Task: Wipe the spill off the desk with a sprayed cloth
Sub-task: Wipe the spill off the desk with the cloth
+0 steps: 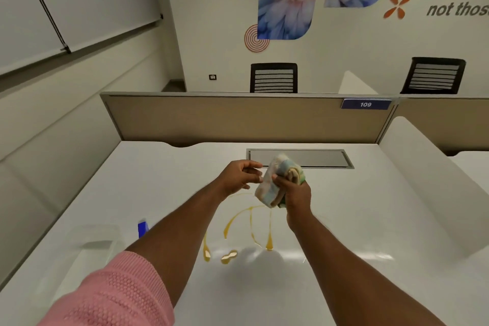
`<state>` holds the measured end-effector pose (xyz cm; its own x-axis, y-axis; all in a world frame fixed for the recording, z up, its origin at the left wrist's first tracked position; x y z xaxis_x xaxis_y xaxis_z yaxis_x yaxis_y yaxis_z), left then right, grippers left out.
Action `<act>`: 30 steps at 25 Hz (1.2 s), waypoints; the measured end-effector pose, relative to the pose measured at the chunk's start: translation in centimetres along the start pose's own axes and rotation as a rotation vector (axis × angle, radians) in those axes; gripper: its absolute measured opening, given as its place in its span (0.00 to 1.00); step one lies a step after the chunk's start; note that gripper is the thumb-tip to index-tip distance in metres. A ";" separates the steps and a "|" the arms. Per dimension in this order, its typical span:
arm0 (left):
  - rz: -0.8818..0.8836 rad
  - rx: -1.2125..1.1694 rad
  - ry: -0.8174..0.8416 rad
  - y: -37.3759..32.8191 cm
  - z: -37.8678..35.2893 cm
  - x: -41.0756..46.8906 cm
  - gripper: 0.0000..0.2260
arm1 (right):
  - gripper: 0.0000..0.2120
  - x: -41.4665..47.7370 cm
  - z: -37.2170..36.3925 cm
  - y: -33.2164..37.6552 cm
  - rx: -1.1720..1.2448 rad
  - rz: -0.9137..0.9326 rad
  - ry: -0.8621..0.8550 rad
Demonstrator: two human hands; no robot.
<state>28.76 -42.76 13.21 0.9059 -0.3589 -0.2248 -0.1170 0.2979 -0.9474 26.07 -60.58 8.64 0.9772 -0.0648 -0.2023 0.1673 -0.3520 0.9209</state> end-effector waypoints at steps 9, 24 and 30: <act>0.025 0.563 -0.226 12.2 -4.7 -2.0 0.28 | 0.22 2.2 3.5 -6.6 -0.326 -0.045 -0.082; 0.122 1.007 -0.071 25.4 -16.7 -7.4 0.33 | 0.32 1.3 6.3 -13.6 -1.249 0.126 0.102; 0.119 1.014 -0.072 26.0 -17.2 -7.3 0.32 | 0.34 -0.6 6.0 -17.1 -1.428 0.164 0.273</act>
<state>12.13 -47.60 -13.75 0.9372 -0.2336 -0.2590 0.1609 0.9484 -0.2732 21.80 -60.13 -8.93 0.9644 0.2202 -0.1463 -0.1200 0.8576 0.5001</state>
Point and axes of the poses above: each hand's wrist, its own x-axis towards the middle knuckle, its own z-axis out of the back of the hand, y = z × x, the point moved 3 cm from there along x, towards the middle knuckle, and after that the axes turned 10 degrees about y, right-handed, at the moved point
